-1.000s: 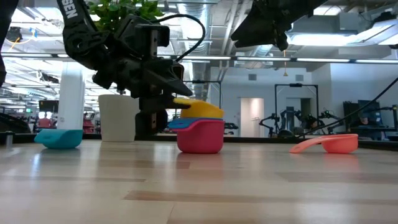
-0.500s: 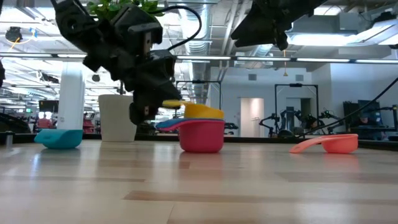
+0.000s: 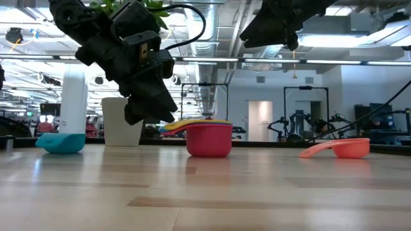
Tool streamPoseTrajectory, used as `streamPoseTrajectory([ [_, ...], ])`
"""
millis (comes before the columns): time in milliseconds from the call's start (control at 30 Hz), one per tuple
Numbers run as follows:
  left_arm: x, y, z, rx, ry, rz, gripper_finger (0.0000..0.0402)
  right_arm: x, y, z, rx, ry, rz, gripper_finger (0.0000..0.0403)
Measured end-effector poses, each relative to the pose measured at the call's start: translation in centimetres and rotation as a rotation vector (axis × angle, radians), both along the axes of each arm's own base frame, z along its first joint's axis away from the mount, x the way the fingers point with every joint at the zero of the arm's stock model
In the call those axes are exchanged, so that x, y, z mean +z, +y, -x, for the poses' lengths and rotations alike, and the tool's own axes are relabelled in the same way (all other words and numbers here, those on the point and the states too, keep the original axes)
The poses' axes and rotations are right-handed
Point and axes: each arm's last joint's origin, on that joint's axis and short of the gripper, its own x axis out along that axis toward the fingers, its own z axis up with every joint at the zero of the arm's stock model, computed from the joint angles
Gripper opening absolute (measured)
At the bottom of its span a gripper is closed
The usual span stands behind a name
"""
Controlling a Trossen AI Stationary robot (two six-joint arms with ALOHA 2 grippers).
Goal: Nest measuring cups in basket
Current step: Stack the green measuring cup on the yellow measuring cup
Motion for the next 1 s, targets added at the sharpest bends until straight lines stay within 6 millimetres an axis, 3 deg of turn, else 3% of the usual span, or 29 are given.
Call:
streamPoseTrajectory([
  [200, 0.8, 0.4, -0.6, 0.009, -0.016, -0.107, 0.0109, -1.2, -2.5, -0.8, -0.185, 0.047, 0.062, 0.0153],
  [333, 1.8, 0.6, -1.3, 0.008, -0.009, -0.188, 0.0101, -2.4, -5.3, -1.4, -0.298, 0.060, 0.003, 0.0144],
  [533, 3.1, 0.9, -2.0, 0.027, 0.016, -0.315, 0.0093, -4.9, -9.6, -2.0, -0.338, 0.100, -0.183, 0.0130],
  [800, 4.3, 1.4, -1.9, 0.117, -0.023, -0.492, 0.0081, -7.2, -14.3, -1.8, -0.398, 0.138, -0.292, 0.0130],
  [1000, 4.1, 1.9, -1.0, 0.212, -0.187, -0.564, 0.0067, -7.7, -17.1, -3.3, -0.392, 0.129, -0.385, 0.0126],
])
